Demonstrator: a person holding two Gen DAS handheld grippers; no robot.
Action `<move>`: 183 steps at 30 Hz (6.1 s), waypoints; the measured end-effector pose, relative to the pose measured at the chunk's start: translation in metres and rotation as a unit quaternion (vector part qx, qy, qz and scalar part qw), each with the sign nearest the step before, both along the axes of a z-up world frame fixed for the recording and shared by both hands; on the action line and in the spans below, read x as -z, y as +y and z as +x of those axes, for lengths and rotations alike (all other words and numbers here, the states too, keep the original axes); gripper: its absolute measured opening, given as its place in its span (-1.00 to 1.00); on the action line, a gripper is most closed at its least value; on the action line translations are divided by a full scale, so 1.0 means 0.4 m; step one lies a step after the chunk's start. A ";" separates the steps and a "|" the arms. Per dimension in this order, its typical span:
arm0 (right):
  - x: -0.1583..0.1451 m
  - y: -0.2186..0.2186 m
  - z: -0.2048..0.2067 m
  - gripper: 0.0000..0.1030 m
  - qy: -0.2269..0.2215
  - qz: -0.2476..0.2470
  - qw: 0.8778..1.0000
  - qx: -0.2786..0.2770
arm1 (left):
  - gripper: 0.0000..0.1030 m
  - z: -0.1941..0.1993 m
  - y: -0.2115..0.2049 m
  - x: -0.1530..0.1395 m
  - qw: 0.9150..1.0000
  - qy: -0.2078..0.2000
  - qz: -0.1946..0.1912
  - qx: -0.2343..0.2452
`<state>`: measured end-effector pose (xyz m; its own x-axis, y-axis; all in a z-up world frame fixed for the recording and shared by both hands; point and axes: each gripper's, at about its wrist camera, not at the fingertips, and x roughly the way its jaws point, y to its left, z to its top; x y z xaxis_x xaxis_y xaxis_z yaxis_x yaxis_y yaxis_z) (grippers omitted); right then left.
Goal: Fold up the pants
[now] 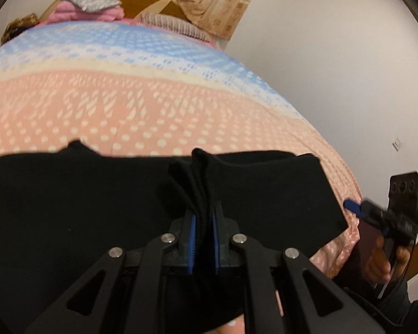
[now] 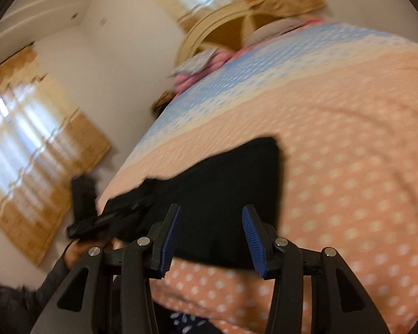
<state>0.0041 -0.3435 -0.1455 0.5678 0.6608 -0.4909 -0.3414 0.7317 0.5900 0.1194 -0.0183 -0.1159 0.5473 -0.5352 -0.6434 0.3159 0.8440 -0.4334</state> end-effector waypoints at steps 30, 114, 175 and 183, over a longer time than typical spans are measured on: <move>-0.063 0.254 0.087 -0.09 -0.050 -0.151 0.987 -0.028 | 0.22 -0.051 0.062 -0.033 0.980 -0.068 0.177 -0.063; 0.018 -0.086 0.006 0.00 0.000 -0.054 0.963 0.265 | -0.50 -0.134 -0.033 -0.371 0.987 -0.146 0.027 0.059; -0.095 -0.018 -0.041 -0.01 -0.067 -0.118 0.974 0.180 | 0.70 -0.143 -0.015 -0.065 0.984 -0.084 0.129 -0.087; -0.089 0.102 0.103 -0.01 -0.067 -0.075 0.993 0.063 | 0.71 -0.146 -0.022 -0.052 0.984 -0.077 0.140 -0.078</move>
